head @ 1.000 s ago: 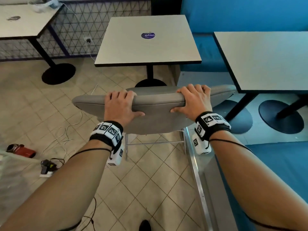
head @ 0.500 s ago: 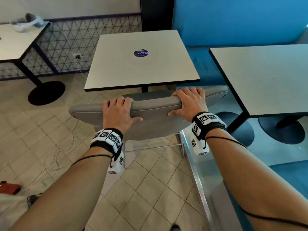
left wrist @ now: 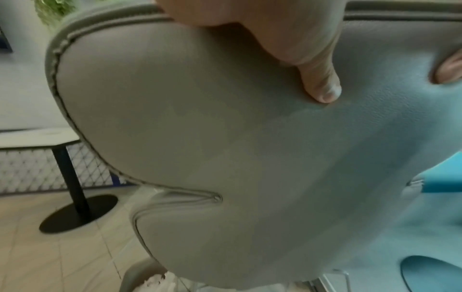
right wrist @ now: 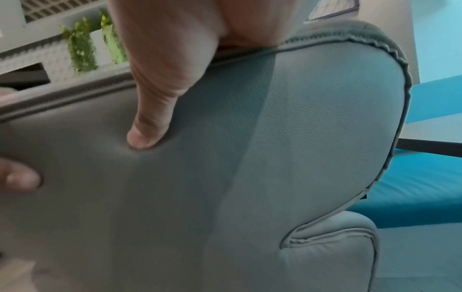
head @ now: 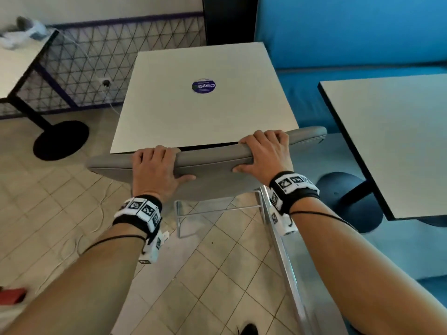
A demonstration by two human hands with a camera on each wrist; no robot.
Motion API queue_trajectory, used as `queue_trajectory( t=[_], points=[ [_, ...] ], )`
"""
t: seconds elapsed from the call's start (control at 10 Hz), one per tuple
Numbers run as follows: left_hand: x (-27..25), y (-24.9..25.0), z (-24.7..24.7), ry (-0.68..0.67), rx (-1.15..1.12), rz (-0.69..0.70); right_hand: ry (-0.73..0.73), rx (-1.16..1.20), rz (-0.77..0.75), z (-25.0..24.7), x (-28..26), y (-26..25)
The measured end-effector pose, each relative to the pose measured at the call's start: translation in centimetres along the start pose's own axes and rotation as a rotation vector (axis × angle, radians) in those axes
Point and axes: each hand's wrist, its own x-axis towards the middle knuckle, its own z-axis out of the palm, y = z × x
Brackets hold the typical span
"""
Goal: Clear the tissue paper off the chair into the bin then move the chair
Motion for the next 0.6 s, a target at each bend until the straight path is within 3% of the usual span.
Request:
queue_trajectory(
  t=[0.2,0.4,0.5,0.6],
  points=[
    [-0.4,0.2,-0.4,-0.030,0.000,-0.002,0.008,-0.037,-0.011,0.0,-0.5,-0.1],
    [-5.7,4.1,0.0,-0.009,-0.035,-0.032,-0.043,-0.005,0.049,-0.7,-2.1,-1.2],
    [-9.9,4.4,1.9,-0.075,-0.115,0.235,0.013,0.012,0.116,-0.8,-3.5,-2.0],
    [-15.2,1.4,5.0,-0.435,-0.147,0.406,0.094,0.097,0.237,0.0,-6.9,-3.8]
  ],
)
